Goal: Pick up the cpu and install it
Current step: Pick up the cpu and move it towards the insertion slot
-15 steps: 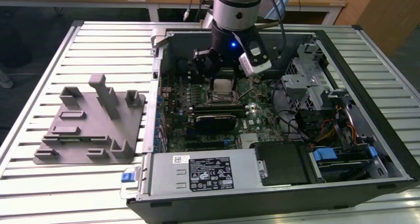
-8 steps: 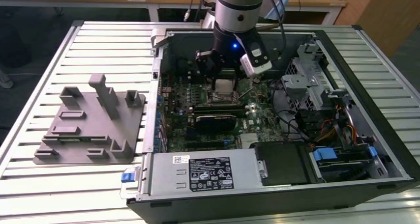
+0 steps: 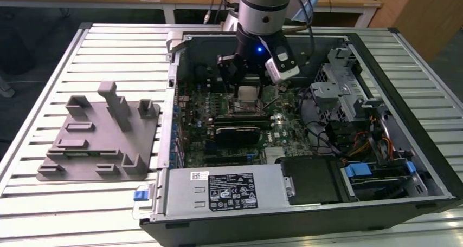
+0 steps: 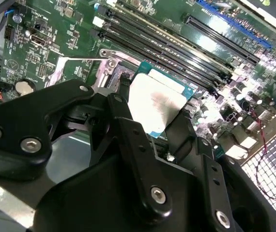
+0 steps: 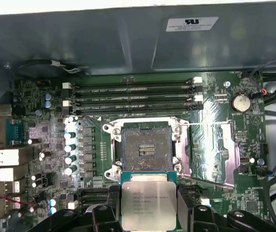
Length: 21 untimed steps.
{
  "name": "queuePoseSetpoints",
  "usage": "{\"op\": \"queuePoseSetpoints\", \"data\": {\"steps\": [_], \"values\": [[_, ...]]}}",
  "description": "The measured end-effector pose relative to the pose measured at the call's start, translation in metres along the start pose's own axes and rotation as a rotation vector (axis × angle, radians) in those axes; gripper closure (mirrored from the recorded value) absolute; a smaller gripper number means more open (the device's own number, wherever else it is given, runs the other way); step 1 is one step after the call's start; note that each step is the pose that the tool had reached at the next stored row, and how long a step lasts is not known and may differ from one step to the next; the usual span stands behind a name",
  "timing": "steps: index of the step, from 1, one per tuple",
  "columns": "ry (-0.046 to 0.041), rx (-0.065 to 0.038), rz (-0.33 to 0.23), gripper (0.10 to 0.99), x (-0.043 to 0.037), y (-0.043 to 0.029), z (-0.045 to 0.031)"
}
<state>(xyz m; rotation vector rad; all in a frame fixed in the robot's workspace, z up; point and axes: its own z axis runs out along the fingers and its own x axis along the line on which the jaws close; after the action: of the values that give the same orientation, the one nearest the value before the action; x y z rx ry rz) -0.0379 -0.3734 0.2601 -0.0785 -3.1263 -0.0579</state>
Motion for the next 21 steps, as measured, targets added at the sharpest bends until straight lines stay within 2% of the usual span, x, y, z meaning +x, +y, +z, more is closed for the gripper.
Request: {"op": "queuePoseSetpoints", "data": {"steps": [3, 8, 17, 21], "values": [[-0.0018, 0.0, 0.0, 0.541, 0.0, 0.0005, 0.0023], [-0.0148, -0.001, -0.001, 0.541, 0.0, 0.0015, 0.0073], [-0.0154, -0.001, -0.001, 0.541, 0.0, 0.0017, 0.0075], [-0.0279, -0.001, -0.001, 0.541, 0.0, 0.0016, 0.0088]]}}
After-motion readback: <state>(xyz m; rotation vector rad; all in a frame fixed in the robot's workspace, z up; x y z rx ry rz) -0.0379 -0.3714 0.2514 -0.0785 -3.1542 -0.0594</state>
